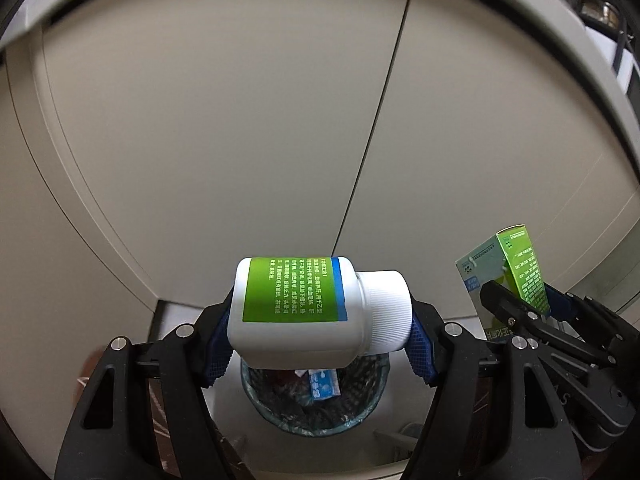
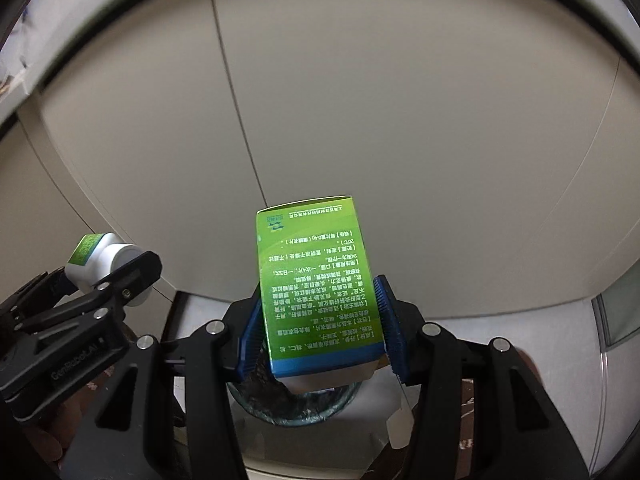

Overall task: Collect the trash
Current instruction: 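Carry the white bottle and green carton down over the wastebasket with both tools, then open the left tool to drop the bottle while the right tool drops the carton, then raise both open tools back up toward the counter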

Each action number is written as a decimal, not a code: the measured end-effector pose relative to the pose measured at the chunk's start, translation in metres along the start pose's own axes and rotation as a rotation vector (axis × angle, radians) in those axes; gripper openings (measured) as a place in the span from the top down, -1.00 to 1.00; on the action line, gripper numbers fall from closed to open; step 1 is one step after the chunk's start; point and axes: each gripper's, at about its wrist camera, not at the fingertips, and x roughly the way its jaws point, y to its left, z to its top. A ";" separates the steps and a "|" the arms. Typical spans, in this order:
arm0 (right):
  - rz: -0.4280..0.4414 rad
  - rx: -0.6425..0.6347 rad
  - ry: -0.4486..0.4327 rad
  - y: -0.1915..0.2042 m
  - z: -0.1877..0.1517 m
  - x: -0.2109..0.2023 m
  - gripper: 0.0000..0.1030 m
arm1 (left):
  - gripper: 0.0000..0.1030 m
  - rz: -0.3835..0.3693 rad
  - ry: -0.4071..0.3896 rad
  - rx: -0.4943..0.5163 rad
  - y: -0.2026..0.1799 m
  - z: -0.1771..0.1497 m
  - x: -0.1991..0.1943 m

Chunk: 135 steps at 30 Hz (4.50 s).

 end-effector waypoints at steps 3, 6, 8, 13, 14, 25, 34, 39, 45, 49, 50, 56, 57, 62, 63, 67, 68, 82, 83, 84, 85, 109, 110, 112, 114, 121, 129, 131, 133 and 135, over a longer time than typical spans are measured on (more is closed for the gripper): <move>0.001 0.011 0.038 -0.003 -0.006 0.023 0.06 | -0.33 0.001 0.042 -0.008 0.003 -0.006 0.024; 0.015 0.001 0.085 0.001 -0.011 0.045 0.06 | -0.33 -0.009 0.070 -0.007 0.004 -0.012 0.044; 0.017 -0.002 0.111 0.002 -0.014 0.058 0.06 | -0.33 -0.007 0.095 -0.007 0.005 -0.016 0.057; 0.018 0.004 0.152 0.001 -0.017 0.086 0.06 | -0.33 -0.028 0.155 -0.044 0.016 -0.026 0.088; 0.012 -0.003 0.152 0.000 -0.018 0.090 0.06 | -0.33 -0.029 0.167 -0.047 0.019 -0.028 0.093; -0.029 0.052 0.214 -0.022 -0.030 0.120 0.06 | -0.33 0.004 0.271 -0.012 0.022 -0.046 0.133; -0.022 0.097 0.203 -0.039 -0.036 0.113 0.06 | -0.42 -0.025 0.288 0.021 0.011 -0.047 0.129; -0.011 0.098 0.207 -0.038 -0.035 0.117 0.06 | -0.64 -0.019 0.238 0.018 0.012 -0.041 0.119; 0.044 0.045 0.213 -0.018 -0.031 0.122 0.05 | -0.89 0.004 0.211 0.035 0.026 -0.033 0.108; 0.068 0.004 0.234 -0.003 -0.030 0.131 0.05 | -0.89 0.016 0.227 0.002 0.039 -0.030 0.112; 0.077 -0.004 0.238 0.000 -0.029 0.134 0.05 | -0.89 0.021 0.228 -0.001 0.041 -0.029 0.114; 0.117 -0.017 0.281 0.007 -0.030 0.149 0.05 | -0.89 0.026 0.241 -0.053 0.053 -0.026 0.116; 0.121 -0.018 0.289 0.007 -0.030 0.150 0.05 | -0.89 0.026 0.246 -0.058 0.055 -0.026 0.117; 0.120 -0.039 0.310 0.013 -0.031 0.157 0.04 | -0.89 0.030 0.251 -0.065 0.056 -0.027 0.118; 0.122 -0.045 0.315 0.016 -0.033 0.161 0.03 | -0.89 0.031 0.251 -0.065 0.056 -0.027 0.118; 0.127 -0.067 0.320 0.020 -0.034 0.159 0.01 | -0.89 0.035 0.257 -0.070 0.057 -0.028 0.120; 0.128 -0.069 0.324 0.021 -0.034 0.159 -0.01 | -0.89 0.036 0.258 -0.073 0.058 -0.028 0.120; 0.028 -0.040 0.301 0.009 -0.034 0.157 -0.56 | -0.89 0.051 0.247 -0.099 0.067 -0.028 0.122; 0.015 -0.031 0.301 0.009 -0.033 0.156 -0.58 | -0.89 0.054 0.243 -0.096 0.067 -0.028 0.121; 0.005 -0.020 0.299 0.006 -0.032 0.153 -0.60 | -0.89 0.057 0.240 -0.091 0.066 -0.029 0.121; -0.006 -0.009 0.293 0.001 -0.030 0.147 -0.60 | -0.89 0.066 0.238 -0.084 0.066 -0.029 0.120; -0.022 -0.039 -0.024 0.003 0.035 0.004 -0.83 | -0.89 0.043 0.085 -0.007 0.040 0.024 0.009; -0.021 -0.040 -0.033 0.002 0.038 -0.002 -0.83 | -0.89 0.042 0.075 -0.006 0.038 0.027 0.003; -0.019 -0.039 -0.051 0.001 0.043 -0.011 -0.83 | -0.89 0.040 0.053 -0.004 0.035 0.035 -0.010; -0.024 -0.038 -0.075 -0.002 0.050 -0.024 -0.83 | -0.89 0.037 0.032 -0.001 0.032 0.042 -0.025; -0.006 -0.040 -0.168 -0.010 0.075 -0.077 -0.83 | -0.89 0.029 -0.038 0.016 0.018 0.070 -0.076; -0.014 -0.066 -0.291 -0.016 0.108 -0.140 -0.83 | -0.89 0.018 -0.127 0.018 0.006 0.103 -0.130; -0.014 -0.061 -0.311 -0.017 0.119 -0.153 -0.83 | -0.89 0.027 -0.148 0.019 0.002 0.112 -0.139; -0.012 -0.059 -0.331 -0.019 0.129 -0.164 -0.83 | -0.89 0.031 -0.168 0.018 -0.001 0.122 -0.150; -0.015 -0.061 -0.339 -0.022 0.141 -0.176 -0.83 | -0.89 0.031 -0.182 0.013 -0.001 0.132 -0.161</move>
